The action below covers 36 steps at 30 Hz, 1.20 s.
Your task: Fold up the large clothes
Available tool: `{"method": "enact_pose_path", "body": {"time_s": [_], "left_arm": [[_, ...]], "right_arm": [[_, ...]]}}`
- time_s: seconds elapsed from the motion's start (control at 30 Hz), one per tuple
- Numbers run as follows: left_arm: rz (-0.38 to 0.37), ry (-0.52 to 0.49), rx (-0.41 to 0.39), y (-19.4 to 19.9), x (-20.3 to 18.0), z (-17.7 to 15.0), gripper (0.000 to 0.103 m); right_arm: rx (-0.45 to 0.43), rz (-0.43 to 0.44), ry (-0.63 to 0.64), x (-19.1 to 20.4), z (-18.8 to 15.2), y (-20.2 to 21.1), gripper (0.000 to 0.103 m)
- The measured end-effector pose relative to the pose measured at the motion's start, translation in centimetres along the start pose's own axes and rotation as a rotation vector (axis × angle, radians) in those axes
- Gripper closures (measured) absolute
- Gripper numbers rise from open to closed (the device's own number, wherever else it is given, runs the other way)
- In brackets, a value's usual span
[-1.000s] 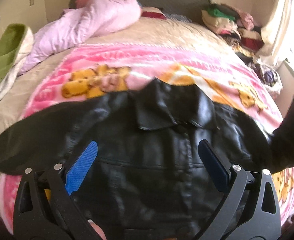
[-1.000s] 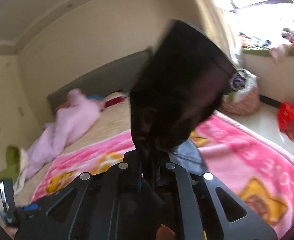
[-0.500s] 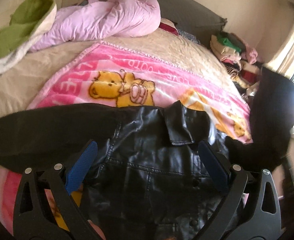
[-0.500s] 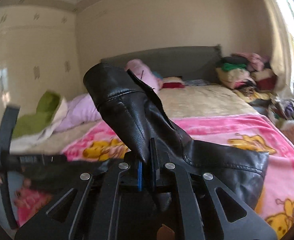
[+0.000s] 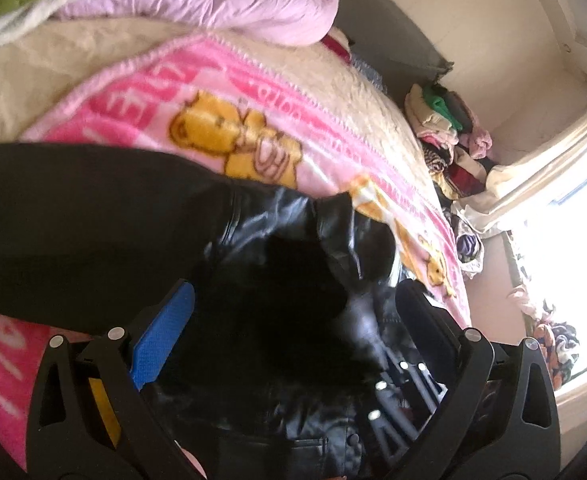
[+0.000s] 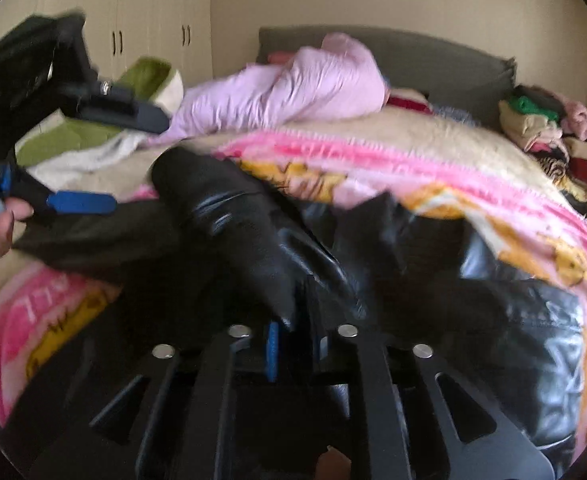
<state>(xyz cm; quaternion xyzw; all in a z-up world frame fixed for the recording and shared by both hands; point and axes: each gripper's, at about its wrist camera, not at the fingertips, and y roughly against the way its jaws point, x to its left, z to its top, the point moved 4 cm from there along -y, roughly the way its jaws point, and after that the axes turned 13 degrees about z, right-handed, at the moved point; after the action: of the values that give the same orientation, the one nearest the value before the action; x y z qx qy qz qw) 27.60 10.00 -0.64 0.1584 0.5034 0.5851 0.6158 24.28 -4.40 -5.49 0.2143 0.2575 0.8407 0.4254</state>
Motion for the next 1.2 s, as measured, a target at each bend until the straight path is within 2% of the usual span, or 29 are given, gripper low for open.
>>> {"method": "enact_pose_path", "body": {"time_s": [0.03,0.1,0.17,0.23,0.3,0.37,0.4,0.5,0.57,0.6,0.63,0.7,0.73,0.83,0.9,1.03,1.2], "left_arm": [[-0.002,0.003,0.012,-0.5,0.1,-0.1,0.009],[-0.001,0.015,0.054,-1.9,0.5,-0.6,0.009],[0.013,0.021,0.085,-3.0,1.0,-1.0,0.009],[0.034,0.021,0.116,-4.1,1.6,-1.7,0.009],[0.043,0.016,0.136,-5.0,1.8,-2.4,0.011],[0.049,0.005,0.136,-5.3,1.7,-2.7,0.013],[0.057,-0.003,0.128,-5.5,1.4,-2.8,0.020],[0.036,-0.015,0.147,-6.1,0.6,-3.4,0.059],[0.093,-0.081,0.122,-6.3,-0.6,-3.7,0.083],[0.096,-0.100,0.111,-6.2,-1.0,-3.7,0.097],[0.097,-0.129,0.091,-5.9,-1.9,-3.7,0.101],[0.083,-0.167,0.025,-4.3,-3.2,-2.9,0.102],[0.077,-0.173,-0.007,-3.6,-3.6,-2.4,0.102],[0.044,-0.169,-0.095,-0.9,-4.5,-0.5,0.102],[0.053,-0.186,-0.126,-0.3,-4.8,0.5,0.102],[0.126,-0.236,-0.126,-2.2,-4.3,0.5,0.101],[0.190,-0.239,-0.039,-6.1,-1.5,-1.3,0.098]], "right_arm": [[0.037,-0.008,0.003,0.2,-0.5,-0.4,0.061],[0.063,-0.020,-0.008,-0.2,-1.3,-0.1,0.032],[0.072,0.019,-0.035,-0.5,-1.9,1.0,0.030],[0.072,0.054,-0.072,-1.0,-2.3,2.7,0.018],[0.051,0.103,-0.119,-1.6,-2.9,5.8,0.015],[0.027,0.124,-0.164,-2.5,-3.5,8.7,0.014],[0.017,0.120,-0.188,-3.2,-3.9,10.1,0.013],[-0.006,0.134,-0.261,-4.7,-5.2,14.3,0.013],[-0.012,0.144,-0.312,-5.6,-6.1,16.7,0.013],[-0.014,0.147,-0.327,-6.0,-6.3,17.6,0.013],[-0.019,0.154,-0.343,-6.2,-6.4,18.4,0.013],[-0.050,0.179,-0.370,-6.8,-6.1,19.8,0.016],[-0.068,0.187,-0.382,-7.2,-5.8,20.2,0.021],[-0.135,0.117,-0.431,-10.6,-3.9,20.2,0.036],[-0.152,0.078,-0.443,-12.5,-2.9,19.0,0.041],[-0.083,-0.090,-0.425,-16.0,-2.0,14.3,0.044],[0.054,-0.234,-0.416,-18.6,-4.5,9.1,0.044]]}}
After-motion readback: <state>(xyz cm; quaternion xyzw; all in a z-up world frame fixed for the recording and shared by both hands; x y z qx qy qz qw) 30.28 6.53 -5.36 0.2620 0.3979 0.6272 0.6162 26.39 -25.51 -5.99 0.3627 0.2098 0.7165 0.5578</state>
